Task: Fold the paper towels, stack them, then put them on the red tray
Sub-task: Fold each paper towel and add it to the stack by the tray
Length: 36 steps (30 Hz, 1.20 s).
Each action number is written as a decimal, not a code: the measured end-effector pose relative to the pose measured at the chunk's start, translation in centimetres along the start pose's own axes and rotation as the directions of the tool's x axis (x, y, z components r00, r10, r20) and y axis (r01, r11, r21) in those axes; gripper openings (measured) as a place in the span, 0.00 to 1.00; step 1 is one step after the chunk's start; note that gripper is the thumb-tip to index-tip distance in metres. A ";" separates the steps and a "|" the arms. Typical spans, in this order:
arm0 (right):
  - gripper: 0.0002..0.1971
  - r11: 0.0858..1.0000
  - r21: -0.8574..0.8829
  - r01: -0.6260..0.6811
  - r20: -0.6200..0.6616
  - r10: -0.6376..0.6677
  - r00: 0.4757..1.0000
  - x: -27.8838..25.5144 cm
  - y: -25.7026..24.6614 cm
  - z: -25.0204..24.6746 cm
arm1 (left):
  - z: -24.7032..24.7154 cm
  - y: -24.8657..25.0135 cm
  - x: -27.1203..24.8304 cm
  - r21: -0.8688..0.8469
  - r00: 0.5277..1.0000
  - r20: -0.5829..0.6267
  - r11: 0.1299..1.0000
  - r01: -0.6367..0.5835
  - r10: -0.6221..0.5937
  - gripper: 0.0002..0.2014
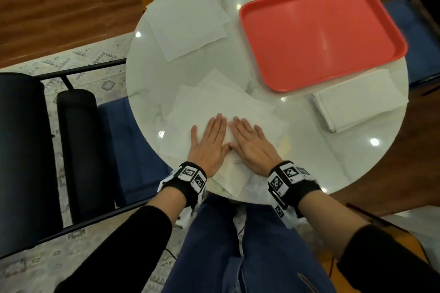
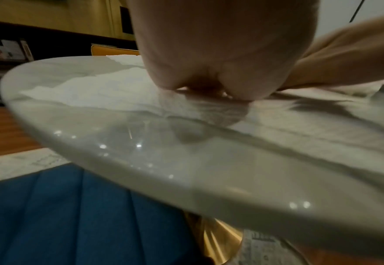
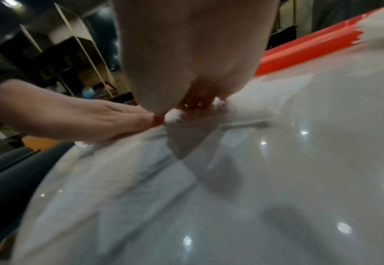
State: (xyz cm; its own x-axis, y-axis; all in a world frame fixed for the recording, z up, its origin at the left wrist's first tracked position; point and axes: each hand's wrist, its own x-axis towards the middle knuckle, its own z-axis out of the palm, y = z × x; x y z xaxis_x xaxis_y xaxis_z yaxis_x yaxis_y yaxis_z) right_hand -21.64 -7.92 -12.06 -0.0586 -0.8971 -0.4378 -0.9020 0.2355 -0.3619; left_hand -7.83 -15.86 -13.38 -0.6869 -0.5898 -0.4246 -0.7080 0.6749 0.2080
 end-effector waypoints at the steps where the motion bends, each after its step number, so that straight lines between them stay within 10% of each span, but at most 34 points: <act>1: 0.29 0.999 -0.036 -0.013 -0.004 0.013 1.000 -0.2 0.7 0.3 | 0.2 -0.4 0.0 0.016 1.000 0.005 1.000 0.006 -0.006 0.33; 9: 0.30 0.970 -0.043 -0.241 -0.027 0.240 0.970 -2.6 5.0 -0.5 | -0.5 -0.8 -0.1 0.054 0.999 0.033 0.998 0.018 -0.020 0.32; 14: 0.30 0.967 -0.010 -0.254 -0.024 0.253 0.967 -2.4 4.2 -0.9 | -2.2 0.1 0.3 0.055 0.962 -0.271 0.997 0.048 -0.031 0.25; 23: 0.21 0.935 0.219 -0.279 -0.024 0.291 0.956 -2.3 4.8 -7.6 | -9.7 3.3 0.5 -0.473 0.982 -0.177 0.870 -0.137 0.058 0.05; 26: 0.03 0.820 0.540 -0.190 -0.102 0.288 0.952 -3.5 7.5 -10.2 | -12.3 4.8 -0.1 -0.687 0.978 -0.206 0.709 -0.161 0.023 0.03; 30: 0.13 0.516 0.857 -0.019 -0.203 0.372 0.906 -6.3 11.3 -12.3 | -13.3 5.8 0.1 -0.829 0.974 -0.210 0.543 -0.134 -0.080 0.03; 33: 0.05 0.302 0.953 0.023 -0.174 0.483 0.858 -7.7 14.9 -13.2 | -12.3 6.1 0.2 -0.829 0.979 -0.174 0.553 -0.086 -0.109 0.04; 36: 0.07 0.276 0.961 -0.023 -0.148 0.581 0.800 -8.5 19.9 -13.7 | -10.6 5.2 -0.5 -0.805 0.981 -0.122 0.593 -0.011 -0.147 0.05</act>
State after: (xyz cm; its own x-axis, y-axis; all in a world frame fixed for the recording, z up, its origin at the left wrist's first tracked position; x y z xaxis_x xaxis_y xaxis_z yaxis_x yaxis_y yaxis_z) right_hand -45.00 -0.75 -4.30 -0.6343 -0.6361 -0.4393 0.1635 0.4451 -0.8805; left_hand -12.85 -16.73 -2.75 -0.5900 -0.7326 -0.3396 -0.5440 0.0499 0.8376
